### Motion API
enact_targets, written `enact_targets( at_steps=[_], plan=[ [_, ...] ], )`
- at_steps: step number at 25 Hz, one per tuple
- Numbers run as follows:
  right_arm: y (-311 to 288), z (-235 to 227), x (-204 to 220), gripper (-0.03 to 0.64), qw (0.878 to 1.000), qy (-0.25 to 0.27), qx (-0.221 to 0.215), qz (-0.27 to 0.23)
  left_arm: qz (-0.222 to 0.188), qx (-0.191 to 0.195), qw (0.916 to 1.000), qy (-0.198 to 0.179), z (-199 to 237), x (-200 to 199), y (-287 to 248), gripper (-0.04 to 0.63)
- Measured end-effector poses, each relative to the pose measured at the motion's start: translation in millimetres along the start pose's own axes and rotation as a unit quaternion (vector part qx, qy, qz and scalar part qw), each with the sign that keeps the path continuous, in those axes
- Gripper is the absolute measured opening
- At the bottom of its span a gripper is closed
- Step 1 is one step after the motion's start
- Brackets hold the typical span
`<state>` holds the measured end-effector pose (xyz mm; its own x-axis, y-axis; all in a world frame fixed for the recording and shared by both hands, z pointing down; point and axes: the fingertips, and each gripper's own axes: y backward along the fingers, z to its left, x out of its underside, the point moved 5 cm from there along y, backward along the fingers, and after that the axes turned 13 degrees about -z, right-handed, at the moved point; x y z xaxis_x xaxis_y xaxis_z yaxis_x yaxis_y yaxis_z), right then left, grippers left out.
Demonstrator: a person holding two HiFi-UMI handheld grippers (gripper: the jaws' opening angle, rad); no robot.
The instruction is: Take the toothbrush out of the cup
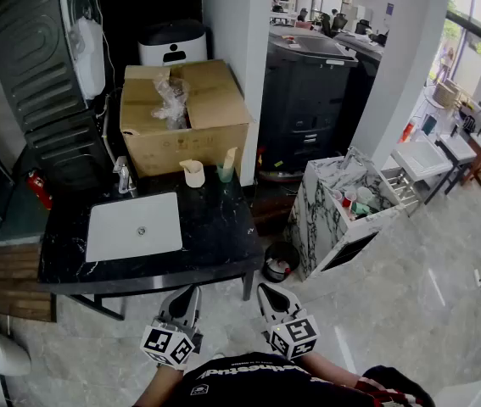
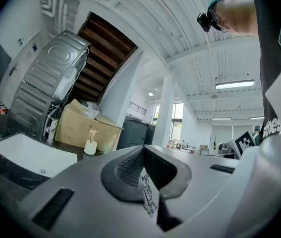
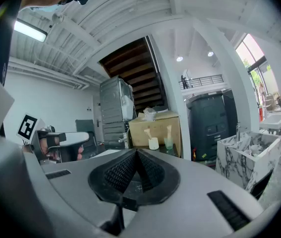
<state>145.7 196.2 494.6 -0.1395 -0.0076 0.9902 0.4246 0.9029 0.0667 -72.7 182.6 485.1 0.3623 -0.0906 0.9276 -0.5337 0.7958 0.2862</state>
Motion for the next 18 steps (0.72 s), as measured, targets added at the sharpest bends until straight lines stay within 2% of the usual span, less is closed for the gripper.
enact_targets(
  at_steps=[7,18],
  plan=[
    [2.8,1.3,0.5,0.037,1.0,0.011,0.009,-0.011,-0.007,0.005,0.9998,-0.019,-0.3,-4.5,-0.5,0.014],
    [4.4,8.2,-1.9,0.035,1.0,-0.005,0.008,-0.019,-0.009,-0.001,0.9999,-0.007,2.6,-4.1,3.8,0.014]
  ],
)
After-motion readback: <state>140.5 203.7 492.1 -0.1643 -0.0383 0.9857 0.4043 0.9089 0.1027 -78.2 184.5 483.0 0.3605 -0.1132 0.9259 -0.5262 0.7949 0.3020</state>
